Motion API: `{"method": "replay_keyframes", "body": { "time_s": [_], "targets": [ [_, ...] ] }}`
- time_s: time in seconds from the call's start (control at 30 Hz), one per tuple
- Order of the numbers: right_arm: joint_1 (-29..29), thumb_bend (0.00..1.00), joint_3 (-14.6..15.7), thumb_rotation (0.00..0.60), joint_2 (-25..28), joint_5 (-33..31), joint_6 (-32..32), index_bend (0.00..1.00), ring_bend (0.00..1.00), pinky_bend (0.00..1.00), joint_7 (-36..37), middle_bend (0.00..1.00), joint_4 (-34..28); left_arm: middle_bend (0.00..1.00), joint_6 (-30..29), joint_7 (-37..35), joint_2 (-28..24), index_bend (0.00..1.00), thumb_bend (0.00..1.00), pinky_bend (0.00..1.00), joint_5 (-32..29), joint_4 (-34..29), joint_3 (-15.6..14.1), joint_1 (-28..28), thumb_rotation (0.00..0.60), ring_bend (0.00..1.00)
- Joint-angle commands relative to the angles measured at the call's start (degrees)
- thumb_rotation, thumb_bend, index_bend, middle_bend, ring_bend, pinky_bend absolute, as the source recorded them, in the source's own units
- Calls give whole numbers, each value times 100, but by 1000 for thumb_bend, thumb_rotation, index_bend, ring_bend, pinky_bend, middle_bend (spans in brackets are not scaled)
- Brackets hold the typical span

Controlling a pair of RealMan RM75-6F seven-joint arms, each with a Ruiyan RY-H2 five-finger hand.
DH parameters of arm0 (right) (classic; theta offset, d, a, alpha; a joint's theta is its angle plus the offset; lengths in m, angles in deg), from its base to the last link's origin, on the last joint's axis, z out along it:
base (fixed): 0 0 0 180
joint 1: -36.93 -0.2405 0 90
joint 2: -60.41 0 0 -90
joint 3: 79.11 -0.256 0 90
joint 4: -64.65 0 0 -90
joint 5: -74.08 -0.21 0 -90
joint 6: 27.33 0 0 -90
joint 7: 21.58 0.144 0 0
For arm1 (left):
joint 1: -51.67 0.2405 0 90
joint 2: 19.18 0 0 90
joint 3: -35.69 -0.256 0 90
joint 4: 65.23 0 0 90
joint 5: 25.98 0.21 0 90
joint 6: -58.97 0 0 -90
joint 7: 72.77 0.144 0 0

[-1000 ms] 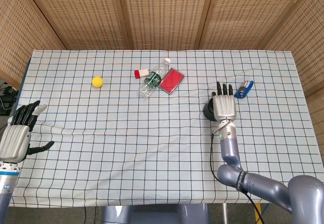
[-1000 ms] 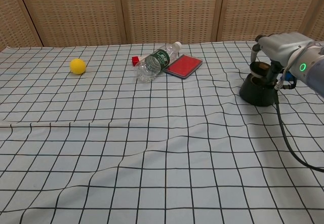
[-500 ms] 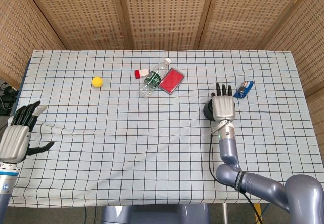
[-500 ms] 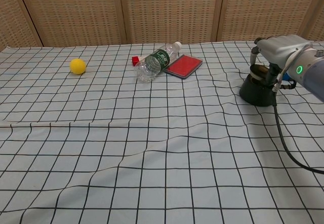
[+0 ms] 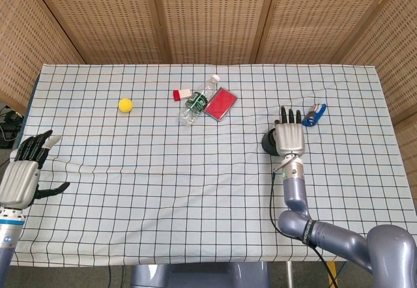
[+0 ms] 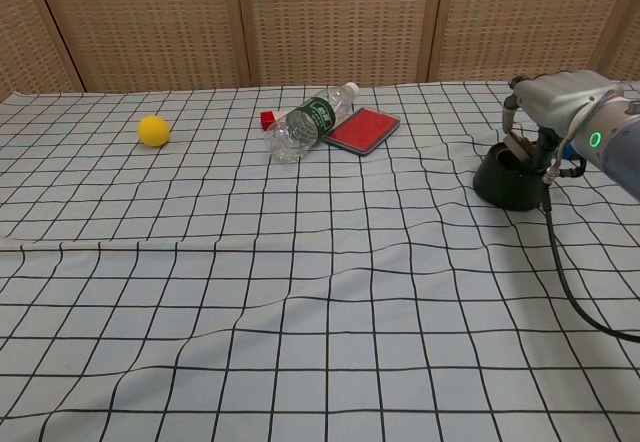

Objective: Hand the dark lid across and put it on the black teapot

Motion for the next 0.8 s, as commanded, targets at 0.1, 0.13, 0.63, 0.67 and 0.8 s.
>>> {"method": "replay_keyframes", "body": {
  "time_s": [0.1,0.13,0.63,0.67,0.8],
  "targets": [
    [29,315,16,600,73,-12,47,197,0,0,20,0,-120,0,13,12,-5,74,70,0,-15,-8,4,-4,600,0],
    [32,288,10,600,92,-11,25,156,0,0,17,0,-158,0,12,11,-6,74,69,0,-10,-8,4,-4,600,0],
    [219,226,127,600,504,503,-554,61,0,0,95,0,-1235,0,-27,-46,-53,71,57,0,77,-45,-20,25,600,0],
    [246,271,155,600,539,510,-601,83,0,0,61,0,-1332,0,-26,-50,-56,71,57,0,81,-47,-22,25,600,0],
    [317,518,230,600,609,516,-719,202,0,0,-19,0,-1545,0,-17,-54,-61,71,57,0,96,-55,-29,23,600,0]
  ]
}}
